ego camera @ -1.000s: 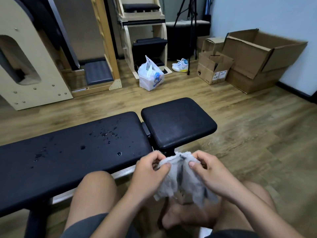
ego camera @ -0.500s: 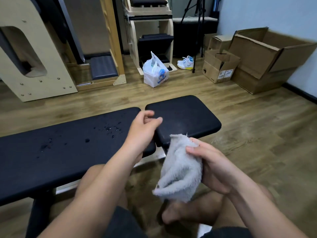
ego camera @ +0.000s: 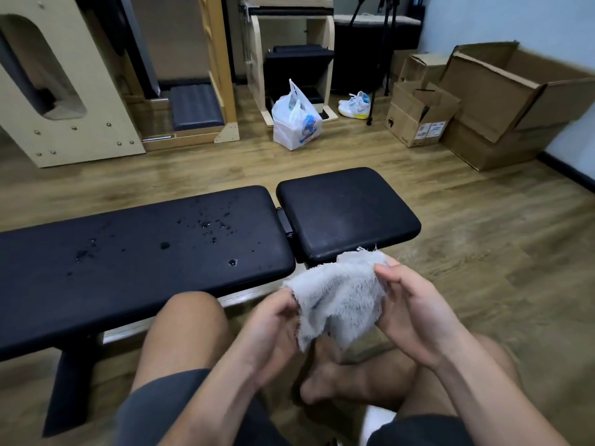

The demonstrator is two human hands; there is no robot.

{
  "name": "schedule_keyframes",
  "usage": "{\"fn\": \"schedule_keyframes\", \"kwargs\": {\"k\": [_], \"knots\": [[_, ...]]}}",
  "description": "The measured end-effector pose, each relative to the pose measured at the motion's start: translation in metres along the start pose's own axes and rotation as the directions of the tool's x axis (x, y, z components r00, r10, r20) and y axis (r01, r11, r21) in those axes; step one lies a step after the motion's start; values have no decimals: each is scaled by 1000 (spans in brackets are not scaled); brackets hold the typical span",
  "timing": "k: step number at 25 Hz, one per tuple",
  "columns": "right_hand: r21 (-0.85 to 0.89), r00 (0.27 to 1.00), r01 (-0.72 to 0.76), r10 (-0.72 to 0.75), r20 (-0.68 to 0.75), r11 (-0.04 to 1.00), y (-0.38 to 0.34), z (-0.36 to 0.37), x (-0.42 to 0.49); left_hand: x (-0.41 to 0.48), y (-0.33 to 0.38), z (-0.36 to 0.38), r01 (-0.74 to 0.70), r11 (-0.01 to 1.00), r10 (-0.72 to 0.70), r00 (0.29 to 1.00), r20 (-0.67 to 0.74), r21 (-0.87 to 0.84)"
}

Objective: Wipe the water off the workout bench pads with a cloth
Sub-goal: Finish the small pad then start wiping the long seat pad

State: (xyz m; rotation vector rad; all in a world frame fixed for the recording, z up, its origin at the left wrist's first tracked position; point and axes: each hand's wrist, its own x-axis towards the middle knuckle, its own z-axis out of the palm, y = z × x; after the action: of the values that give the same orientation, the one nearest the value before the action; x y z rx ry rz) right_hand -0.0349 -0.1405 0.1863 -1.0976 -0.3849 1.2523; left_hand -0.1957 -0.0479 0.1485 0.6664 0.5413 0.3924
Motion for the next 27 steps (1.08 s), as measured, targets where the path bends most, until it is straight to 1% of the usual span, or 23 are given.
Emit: {"fn": "schedule_keyframes", "kwargs": {"k": [1, 2, 4, 5, 6, 7, 8, 9, 11, 12, 13, 14, 16, 17, 18, 19, 20, 21, 22, 23, 24, 26, 27], "knots": [[-21, 998, 42, -43, -42, 999, 0, -3, 1, -2, 5, -2, -26, 1000, 27, 999, 39, -9], [-73, 994, 72, -78, -78, 995, 0, -4, 0, -4, 8, -5, -66, 998, 64, 995, 72, 20], [-211, 983, 97, -127, -133, 973, 3, -7, -1, -4, 8, -9, -172, 967, 161, 984, 72, 186], [-272, 978, 105, -148, -145, 957, 4, -9, -2, -3, 7, -11, -239, 924, 242, 970, 28, 300], [-340, 973, 107, -168, -155, 934, 3, -9, -3, -2, 6, -12, -309, 846, 340, 940, 7, 435], [-409, 965, 123, -205, -164, 904, 3, -10, -3, -1, 4, -11, -374, 737, 442, 897, 19, 563], [-465, 955, 138, -242, -170, 874, 2, -10, -4, 0, 2, -11, -417, 625, 519, 853, 48, 660], [-513, 946, 150, -272, -173, 845, 0, -11, -4, 0, 2, -10, -438, 540, 573, 817, 67, 718], [-557, 952, 153, -274, -140, 817, -3, -14, -7, -1, 3, -12, -435, 387, 652, 752, 92, 813], [-571, 962, 146, -251, -110, 808, -4, -14, -9, -2, 6, -12, -419, 312, 678, 727, 109, 852], [-601, 969, 143, -234, -75, 787, -4, -13, -10, -2, 9, -15, -401, 250, 687, 715, 130, 881], [-667, 968, 146, -245, -56, 730, -4, -14, -10, -3, 12, -16, -388, 210, 671, 725, 156, 897], [-798, 940, 168, -339, -48, 579, -2, -13, -10, -5, 18, -17, -378, 215, 617, 767, 175, 901], [-815, 924, 194, -380, -35, 546, -3, -12, -12, -9, 21, -15, -380, 229, 604, 777, 175, 896], [-812, 909, 226, -417, -23, 537, -5, -11, -14, -14, 22, -12, -388, 242, 595, 783, 180, 889], [-791, 899, 265, -438, -5, 552, -7, -11, -15, -19, 25, -8, -402, 256, 582, 790, 192, 879], [-754, 898, 295, -440, 9, 587, -11, -10, -18, -22, 28, -4, -433, 293, 561, 800, 214, 852], [-700, 903, 316, -429, 14, 641, -16, -6, -20, -26, 33, 1, -466, 348, 529, 814, 241, 813], [-662, 912, 317, -411, 15, 679, -19, -4, -22, -28, 37, 6, -481, 425, 465, 843, 270, 767], [-650, 914, 316, -407, 12, 691, -20, -2, -22, -28, 40, 11, -465, 501, 399, 873, 281, 730], [-666, 911, 309, -412, 3, 679, -21, -1, -22, -28, 42, 15, -439, 556, 341, 895, 287, 706], [-700, 906, 263, -420, -57, 664, -17, -2, -19, -26, 43, 21, -366, 604, 266, 930, 253, 708], [-688, 917, 215, -386, -103, 694, -14, -4, -18, -26, 42, 23, -316, 619, 235, 948, 214, 719]]}}
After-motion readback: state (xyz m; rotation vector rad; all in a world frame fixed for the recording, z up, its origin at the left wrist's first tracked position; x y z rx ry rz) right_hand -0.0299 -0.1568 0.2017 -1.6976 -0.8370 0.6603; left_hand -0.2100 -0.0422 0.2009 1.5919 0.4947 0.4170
